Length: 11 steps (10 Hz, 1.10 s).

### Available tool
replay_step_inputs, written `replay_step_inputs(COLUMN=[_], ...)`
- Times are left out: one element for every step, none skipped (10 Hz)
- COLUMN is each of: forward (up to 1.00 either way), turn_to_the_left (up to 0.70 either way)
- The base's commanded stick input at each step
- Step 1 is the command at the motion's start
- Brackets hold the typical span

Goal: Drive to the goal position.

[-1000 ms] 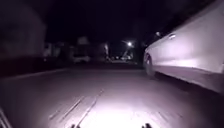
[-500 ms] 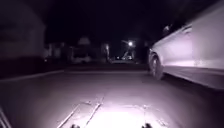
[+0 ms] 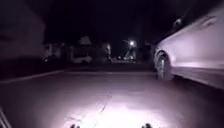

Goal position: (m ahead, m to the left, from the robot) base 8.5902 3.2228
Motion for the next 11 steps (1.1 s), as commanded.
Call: replay_step_inputs(forward=[0.85, 0.85, 0.85, 0.85, 0.85, 0.85, 0.85, 0.85, 0.85, 0.85, 0.85], turn_to_the_left=[-0.34, -0.34, -0.34, -0.31, -0.18, 0.00, 0.00, 0.00, 0.00, 0.00, 0.00])
